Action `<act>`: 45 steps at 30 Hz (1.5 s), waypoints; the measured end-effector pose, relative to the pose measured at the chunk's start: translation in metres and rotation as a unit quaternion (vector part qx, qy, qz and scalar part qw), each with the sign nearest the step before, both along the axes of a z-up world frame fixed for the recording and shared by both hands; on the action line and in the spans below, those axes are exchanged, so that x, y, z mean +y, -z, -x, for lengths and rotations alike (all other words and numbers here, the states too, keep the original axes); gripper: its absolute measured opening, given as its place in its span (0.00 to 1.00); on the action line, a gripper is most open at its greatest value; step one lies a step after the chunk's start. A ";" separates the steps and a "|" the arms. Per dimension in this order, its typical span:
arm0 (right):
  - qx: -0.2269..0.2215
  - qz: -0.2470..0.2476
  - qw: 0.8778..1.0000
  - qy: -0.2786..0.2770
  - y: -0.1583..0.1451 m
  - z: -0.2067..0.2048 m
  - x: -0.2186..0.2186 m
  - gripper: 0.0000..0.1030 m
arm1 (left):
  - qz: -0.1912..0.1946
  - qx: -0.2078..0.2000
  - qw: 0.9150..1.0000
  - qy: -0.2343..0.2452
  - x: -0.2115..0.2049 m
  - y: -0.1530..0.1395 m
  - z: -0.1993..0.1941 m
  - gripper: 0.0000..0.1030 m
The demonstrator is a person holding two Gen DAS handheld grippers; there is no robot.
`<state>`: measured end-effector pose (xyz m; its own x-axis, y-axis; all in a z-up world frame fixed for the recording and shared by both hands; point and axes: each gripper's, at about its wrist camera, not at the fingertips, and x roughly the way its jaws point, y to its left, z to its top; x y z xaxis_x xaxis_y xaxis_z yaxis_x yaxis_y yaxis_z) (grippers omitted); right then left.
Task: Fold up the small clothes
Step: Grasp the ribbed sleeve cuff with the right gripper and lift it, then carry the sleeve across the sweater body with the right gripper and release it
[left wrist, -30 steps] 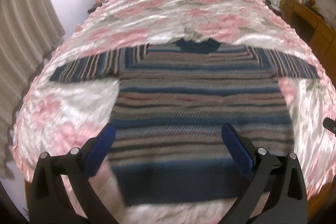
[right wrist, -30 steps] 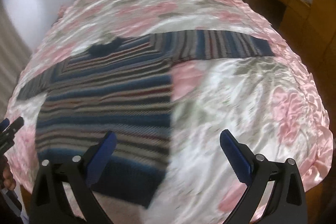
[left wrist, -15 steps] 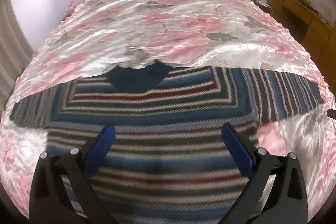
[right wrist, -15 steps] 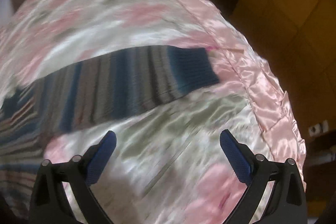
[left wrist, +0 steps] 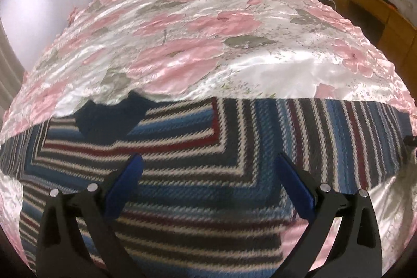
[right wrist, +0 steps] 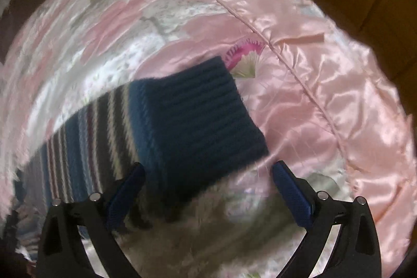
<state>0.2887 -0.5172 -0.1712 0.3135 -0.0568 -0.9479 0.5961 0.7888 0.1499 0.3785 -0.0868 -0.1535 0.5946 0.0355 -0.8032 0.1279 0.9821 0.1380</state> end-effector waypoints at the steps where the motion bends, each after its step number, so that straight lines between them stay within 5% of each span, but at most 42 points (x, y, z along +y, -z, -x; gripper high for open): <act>1: -0.006 -0.012 1.000 0.009 0.003 0.001 -0.005 0.93 | -0.002 0.001 1.000 0.000 -0.002 0.002 -0.002 0.97; 4: -0.018 -0.023 0.999 0.021 0.005 0.003 -0.013 0.85 | -0.009 0.001 1.000 -0.003 0.001 0.005 -0.004 0.97; 7: -0.018 -0.003 1.000 0.019 -0.002 0.005 -0.012 0.56 | -0.020 0.002 1.000 -0.009 0.005 0.007 -0.004 0.97; 9: -0.037 -0.018 0.999 0.008 -0.008 0.008 -0.011 0.12 | -0.022 0.004 1.000 -0.011 0.012 0.006 -0.002 0.97; 10: -0.050 -0.037 0.998 0.006 -0.011 0.009 -0.010 0.09 | -0.024 0.003 1.000 -0.010 0.014 0.005 0.000 0.97; 15: -0.078 -0.002 0.997 -0.022 -0.040 0.015 0.009 0.09 | -0.035 0.001 0.999 -0.002 0.034 -0.001 0.008 0.97; 19: -0.059 0.028 0.998 -0.018 -0.043 0.014 0.022 0.09 | -0.045 0.019 0.999 -0.011 0.064 0.004 0.001 0.97; 24: -0.104 0.022 0.992 -0.069 -0.062 -0.005 0.065 0.09 | -0.013 0.048 0.998 -0.032 0.111 0.005 -0.015 0.97; 36: -0.126 -0.037 0.949 -0.287 -0.075 -0.056 0.282 0.09 | 0.029 0.046 0.996 -0.065 0.183 0.001 -0.014 0.97; 41: -0.096 -0.045 0.931 -0.349 -0.053 -0.069 0.364 0.09 | 0.100 0.039 0.991 -0.074 0.216 0.000 -0.009 0.97; 45: -0.058 -0.041 0.931 -0.359 -0.026 -0.077 0.391 0.14 | 0.048 0.068 0.994 -0.070 0.218 0.009 -0.013 0.97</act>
